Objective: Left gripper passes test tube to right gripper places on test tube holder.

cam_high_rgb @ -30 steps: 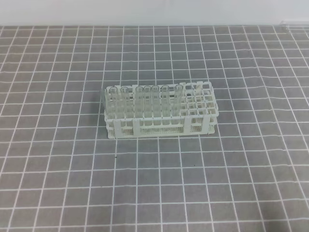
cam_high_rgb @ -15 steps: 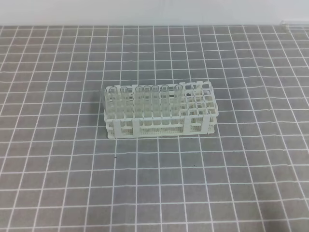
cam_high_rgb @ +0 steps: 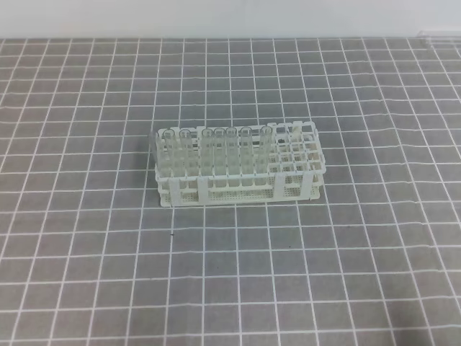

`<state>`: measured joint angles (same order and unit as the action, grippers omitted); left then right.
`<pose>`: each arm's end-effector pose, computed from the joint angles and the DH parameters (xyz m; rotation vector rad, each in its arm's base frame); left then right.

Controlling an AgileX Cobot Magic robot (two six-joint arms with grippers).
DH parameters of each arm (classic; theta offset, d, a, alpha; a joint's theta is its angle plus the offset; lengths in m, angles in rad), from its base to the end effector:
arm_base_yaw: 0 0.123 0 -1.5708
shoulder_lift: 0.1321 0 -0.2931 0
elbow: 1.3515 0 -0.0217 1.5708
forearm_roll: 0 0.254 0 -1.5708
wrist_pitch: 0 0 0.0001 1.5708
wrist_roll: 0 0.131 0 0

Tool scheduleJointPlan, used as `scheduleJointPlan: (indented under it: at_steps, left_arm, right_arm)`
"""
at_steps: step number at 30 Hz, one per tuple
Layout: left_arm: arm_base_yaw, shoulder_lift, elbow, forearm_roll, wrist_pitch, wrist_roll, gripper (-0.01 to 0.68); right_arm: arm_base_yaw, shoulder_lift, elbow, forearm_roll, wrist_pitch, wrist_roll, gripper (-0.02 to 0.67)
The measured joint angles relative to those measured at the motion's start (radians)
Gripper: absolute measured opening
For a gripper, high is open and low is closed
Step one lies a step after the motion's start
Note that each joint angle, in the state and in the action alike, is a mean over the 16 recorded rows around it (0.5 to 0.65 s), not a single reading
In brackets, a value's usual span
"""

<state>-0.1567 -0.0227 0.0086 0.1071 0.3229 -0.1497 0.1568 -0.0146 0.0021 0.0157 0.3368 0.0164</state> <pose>0.0865 -0.0092 0.1736 0.0729 1.7906 -0.1165 0.0856 0.0142 0.1734 -0.1173 1.8062 0.1384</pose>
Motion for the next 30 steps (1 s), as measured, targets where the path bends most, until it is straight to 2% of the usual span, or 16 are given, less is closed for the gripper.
scheduleJointPlan:
  at_steps: [30]
  left_arm:
    - [0.000, 0.009, -0.002, 0.000, 0.002, -0.001, -0.002]
  right_arm:
    - [0.000, 0.003, 0.000, 0.000, 0.000, 0.000, -0.013]
